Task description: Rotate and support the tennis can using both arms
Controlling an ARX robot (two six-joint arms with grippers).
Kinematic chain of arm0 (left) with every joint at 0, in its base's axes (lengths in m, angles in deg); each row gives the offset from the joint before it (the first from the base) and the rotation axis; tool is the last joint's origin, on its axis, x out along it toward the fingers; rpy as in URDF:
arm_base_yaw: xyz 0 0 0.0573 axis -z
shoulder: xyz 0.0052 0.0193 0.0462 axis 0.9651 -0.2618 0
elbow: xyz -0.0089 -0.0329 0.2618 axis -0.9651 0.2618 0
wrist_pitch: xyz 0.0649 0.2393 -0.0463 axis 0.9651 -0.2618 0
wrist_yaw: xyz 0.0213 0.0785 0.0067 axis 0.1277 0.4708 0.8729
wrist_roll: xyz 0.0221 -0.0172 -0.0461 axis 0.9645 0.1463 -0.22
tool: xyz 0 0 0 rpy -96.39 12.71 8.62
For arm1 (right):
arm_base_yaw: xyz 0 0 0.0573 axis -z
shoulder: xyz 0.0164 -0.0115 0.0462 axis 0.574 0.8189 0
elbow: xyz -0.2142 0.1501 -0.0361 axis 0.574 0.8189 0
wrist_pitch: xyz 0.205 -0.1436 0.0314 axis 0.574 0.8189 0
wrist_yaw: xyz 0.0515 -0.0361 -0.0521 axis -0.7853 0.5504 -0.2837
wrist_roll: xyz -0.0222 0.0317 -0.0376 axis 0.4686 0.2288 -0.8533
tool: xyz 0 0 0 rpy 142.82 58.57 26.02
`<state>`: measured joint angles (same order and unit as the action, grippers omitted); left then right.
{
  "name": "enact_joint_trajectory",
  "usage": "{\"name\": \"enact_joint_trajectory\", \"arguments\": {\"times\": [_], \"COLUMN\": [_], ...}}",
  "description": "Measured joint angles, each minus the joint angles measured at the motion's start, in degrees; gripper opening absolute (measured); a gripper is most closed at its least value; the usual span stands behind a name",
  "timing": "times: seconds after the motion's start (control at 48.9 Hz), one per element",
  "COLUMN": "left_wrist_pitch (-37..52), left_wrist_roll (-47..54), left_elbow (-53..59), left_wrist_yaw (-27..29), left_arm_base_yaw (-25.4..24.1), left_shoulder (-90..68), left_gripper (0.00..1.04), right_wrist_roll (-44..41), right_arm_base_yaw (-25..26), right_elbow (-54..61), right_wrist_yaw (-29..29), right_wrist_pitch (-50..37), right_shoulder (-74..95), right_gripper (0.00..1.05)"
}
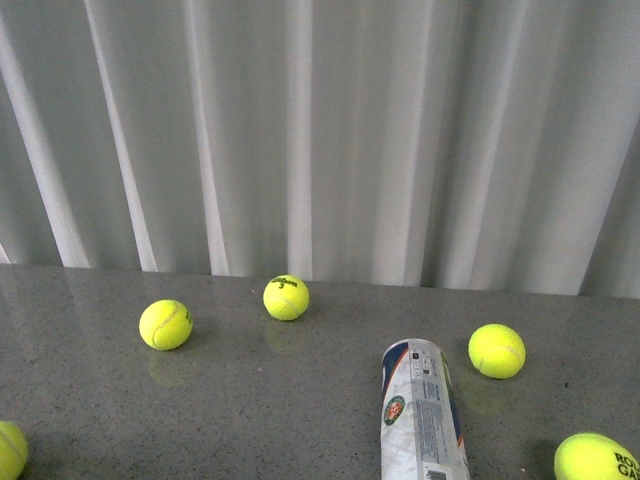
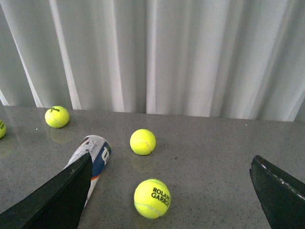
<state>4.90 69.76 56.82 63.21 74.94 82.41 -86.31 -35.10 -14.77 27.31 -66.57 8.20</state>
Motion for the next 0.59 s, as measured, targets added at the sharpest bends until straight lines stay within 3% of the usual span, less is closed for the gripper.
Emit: {"name": "enact_joint_trajectory", "arguments": {"times": [0.082, 0.245, 0.389, 0.593], "left_wrist_pitch": [0.00, 0.00, 0.00, 0.00], "left_wrist_roll": [0.00, 0.00, 0.00, 0.00], "left_elbow": [0.00, 0.00, 0.00, 0.00], "left_wrist_yaw": [0.04, 0.00, 0.00, -0.02], "left_arm_base_yaw": [0.00, 0.00, 0.00, 0.00], "left_shoulder": [0.00, 0.00, 0.00, 0.00], "left_gripper": [0.98, 0.98, 0.98, 0.98], "right_wrist_roll": [-0.22, 3.10, 8.68, 18.14], "right_arm_base_yaw": [-2.43, -4.57, -6.23, -11.28], "right_elbow": [-3.08, -18.91, -32.48, -51.76], "right_wrist_yaw": [5.60, 3.50, 2.91, -0.52], "right_wrist_pitch": [-4.02, -20.13, -16.63, -0.44], "right_shoulder": [9.90, 41.29, 62.47, 90.75], "right_gripper": [0.98, 0.98, 0.98, 0.98]}}
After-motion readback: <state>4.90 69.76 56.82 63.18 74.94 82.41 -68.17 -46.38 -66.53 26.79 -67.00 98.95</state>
